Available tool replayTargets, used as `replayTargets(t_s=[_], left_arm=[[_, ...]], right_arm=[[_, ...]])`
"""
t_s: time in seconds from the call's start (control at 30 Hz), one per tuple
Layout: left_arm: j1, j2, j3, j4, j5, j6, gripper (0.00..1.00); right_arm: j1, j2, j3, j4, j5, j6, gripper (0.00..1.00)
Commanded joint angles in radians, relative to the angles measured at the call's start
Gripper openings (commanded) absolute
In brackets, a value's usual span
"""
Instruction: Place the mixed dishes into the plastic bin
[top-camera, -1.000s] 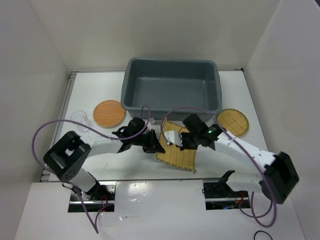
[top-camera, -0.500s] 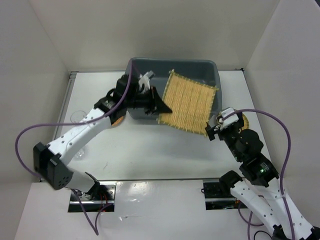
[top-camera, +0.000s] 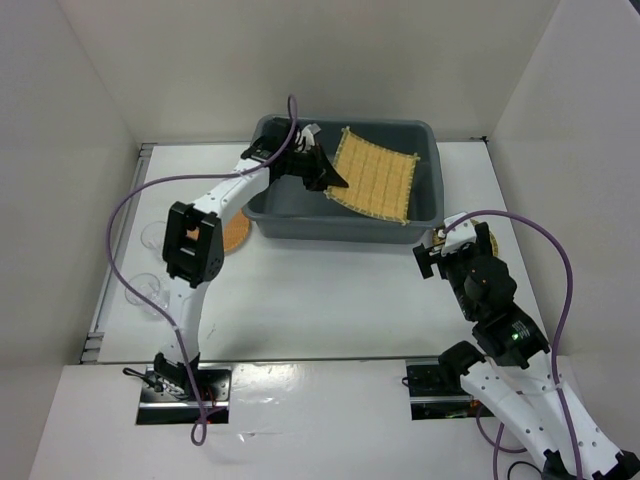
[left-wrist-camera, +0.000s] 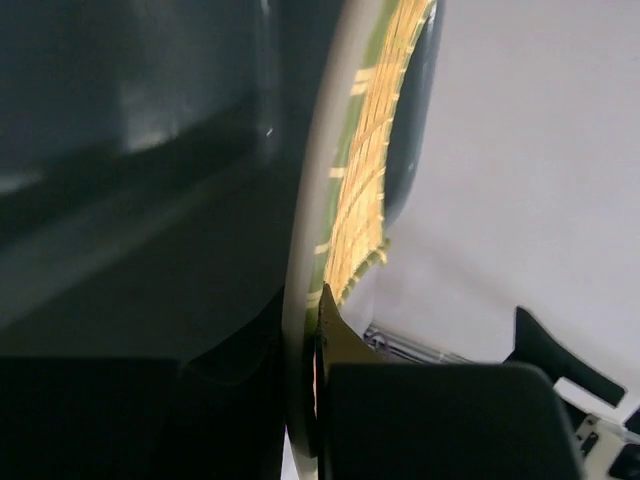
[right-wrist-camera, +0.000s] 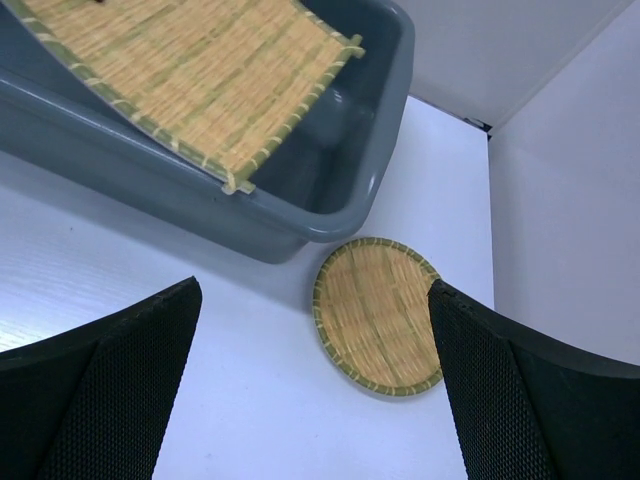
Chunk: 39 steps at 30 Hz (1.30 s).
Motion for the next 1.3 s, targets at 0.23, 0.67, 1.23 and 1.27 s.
replayTargets(t_s=[0.23, 0.67, 1.23, 1.27], left_arm=[[-0.008, 0.392, 0.603, -0.147, -0.054, 0.045, 0.00], [-0.028, 0.799, 1.208, -0.344, -0.094, -0.128, 0.00], [-0.037, 0.704, 1.208, -0.539, -0.278, -0.136, 0.99], [-0.046, 0.663, 1.208, -0.568, -0.301, -0.121, 0.99]], right_arm=[[-0.007, 0.003, -0.008, 0.036, 0.027, 0.016, 0.98], [-0.007, 0.013, -0.008, 0.045, 0.036, 0.016, 0.98], [-0.007, 0.040, -0.018, 0.045, 0.036, 0.006, 0.98], [-0.007, 0.040, -0.018, 0.045, 0.036, 0.017, 0.98]])
